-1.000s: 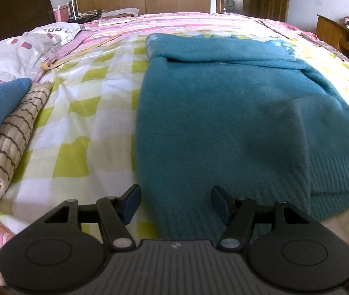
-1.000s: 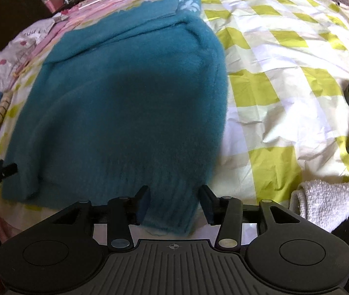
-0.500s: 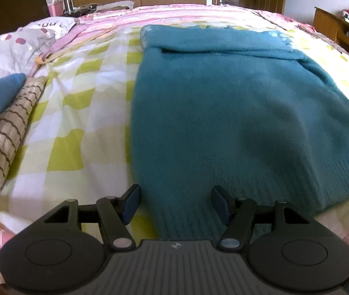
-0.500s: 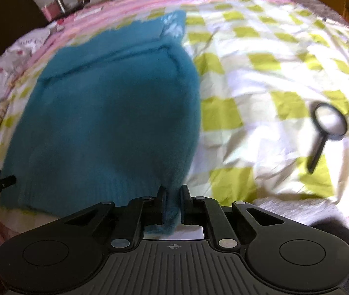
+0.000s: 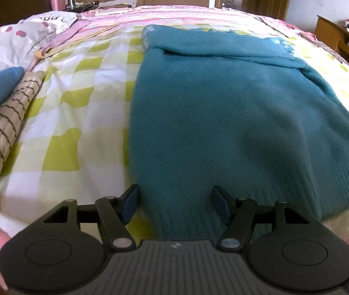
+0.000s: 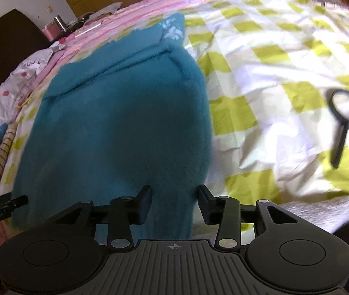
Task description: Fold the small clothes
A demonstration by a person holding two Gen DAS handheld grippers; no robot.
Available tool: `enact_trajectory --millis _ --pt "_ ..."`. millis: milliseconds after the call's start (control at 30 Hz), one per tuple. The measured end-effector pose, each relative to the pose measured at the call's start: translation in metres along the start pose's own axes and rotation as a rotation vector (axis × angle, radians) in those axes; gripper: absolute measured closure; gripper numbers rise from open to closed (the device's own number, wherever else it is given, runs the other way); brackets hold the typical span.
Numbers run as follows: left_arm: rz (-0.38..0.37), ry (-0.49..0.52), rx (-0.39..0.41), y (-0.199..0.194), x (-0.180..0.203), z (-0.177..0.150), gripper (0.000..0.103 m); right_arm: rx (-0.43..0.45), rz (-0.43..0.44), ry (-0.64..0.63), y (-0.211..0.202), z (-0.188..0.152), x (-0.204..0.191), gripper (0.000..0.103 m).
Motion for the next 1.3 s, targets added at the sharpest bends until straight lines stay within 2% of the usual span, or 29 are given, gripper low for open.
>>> enact_trajectory --millis 133,367,700,800,867,967,1067,1300 --pt "-0.012 -0.025 0.002 0.003 -0.001 0.002 0.034 -0.003 0.003 -0.002 0.005 -0.005 0.0 0.06" --pt "-0.022 -0.056 0.02 0.0 -0.004 0.003 0.041 -0.002 0.025 -0.002 0.005 -0.01 0.003 0.06" --pt "-0.008 -0.046 -0.003 0.006 -0.004 0.002 0.038 0.005 0.076 0.014 0.006 -0.014 0.0 0.06" --pt "-0.034 -0.069 -0.008 0.004 -0.005 0.003 0.05 0.008 0.099 0.026 0.006 -0.013 0.0 0.061" --pt "-0.036 -0.067 -0.001 0.002 -0.005 0.005 0.062 0.01 0.119 0.037 0.007 -0.013 0.0 0.066" --pt "-0.038 -0.082 0.012 -0.001 -0.007 0.008 0.078 0.013 0.159 0.064 0.01 -0.012 -0.002 0.079" --pt "-0.053 -0.12 0.005 0.001 -0.012 0.009 0.079 0.015 0.186 0.091 0.012 -0.012 -0.001 0.082" --pt "-0.025 -0.071 -0.012 0.008 -0.006 0.008 0.07 0.011 0.203 0.098 0.017 -0.012 -0.003 0.079"
Point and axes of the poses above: each gripper's, at about its wrist camera, not at the fingertips, and y roughly the way its jaws point, x to its right, z to its top, the point moved 7 cm from there along y, roughly the way its jaws point, and after that the axes turned 7 degrees about z, right-handed, at the moved point
